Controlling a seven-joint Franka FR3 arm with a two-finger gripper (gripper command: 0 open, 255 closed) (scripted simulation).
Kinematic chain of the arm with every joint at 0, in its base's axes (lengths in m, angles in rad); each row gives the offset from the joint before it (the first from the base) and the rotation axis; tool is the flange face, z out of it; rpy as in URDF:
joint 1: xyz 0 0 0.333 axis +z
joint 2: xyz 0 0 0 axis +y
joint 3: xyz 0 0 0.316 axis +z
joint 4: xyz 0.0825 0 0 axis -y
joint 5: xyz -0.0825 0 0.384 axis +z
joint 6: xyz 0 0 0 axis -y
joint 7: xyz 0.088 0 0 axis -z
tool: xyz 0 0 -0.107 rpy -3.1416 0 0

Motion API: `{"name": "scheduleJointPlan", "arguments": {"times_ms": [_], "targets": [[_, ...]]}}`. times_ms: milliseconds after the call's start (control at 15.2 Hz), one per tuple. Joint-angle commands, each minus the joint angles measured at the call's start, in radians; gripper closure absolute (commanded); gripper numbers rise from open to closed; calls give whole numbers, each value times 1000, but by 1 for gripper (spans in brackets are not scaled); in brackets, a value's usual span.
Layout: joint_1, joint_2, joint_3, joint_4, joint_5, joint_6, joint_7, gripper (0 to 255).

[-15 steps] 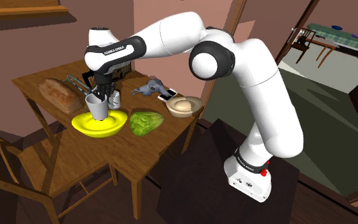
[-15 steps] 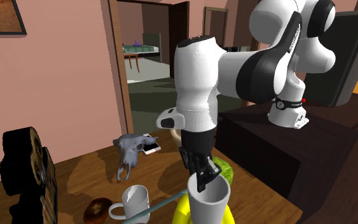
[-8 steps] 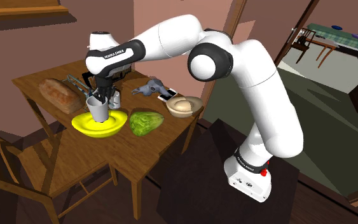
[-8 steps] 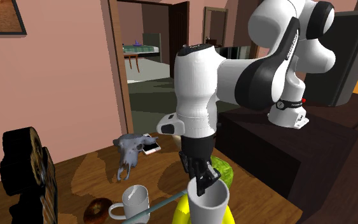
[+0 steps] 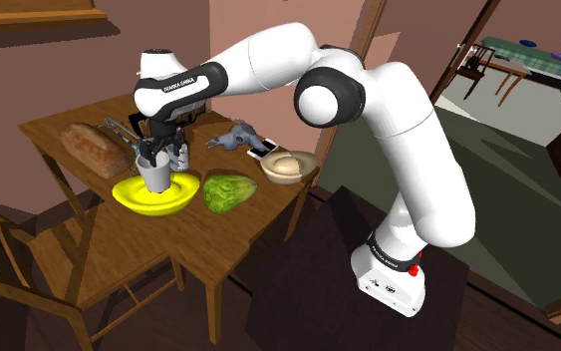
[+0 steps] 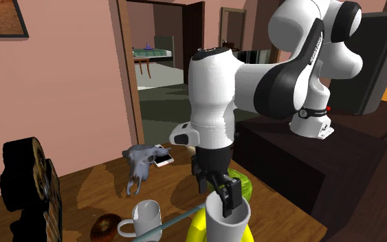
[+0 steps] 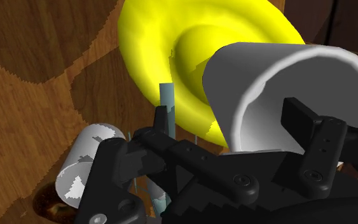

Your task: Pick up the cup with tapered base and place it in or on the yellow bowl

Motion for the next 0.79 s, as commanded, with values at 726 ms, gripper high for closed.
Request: {"name": "scheduleJointPlan", "arguments": {"times_ms": [726], "targets": [[-5,-67,-6,15,-6,-82,4,0]]}}
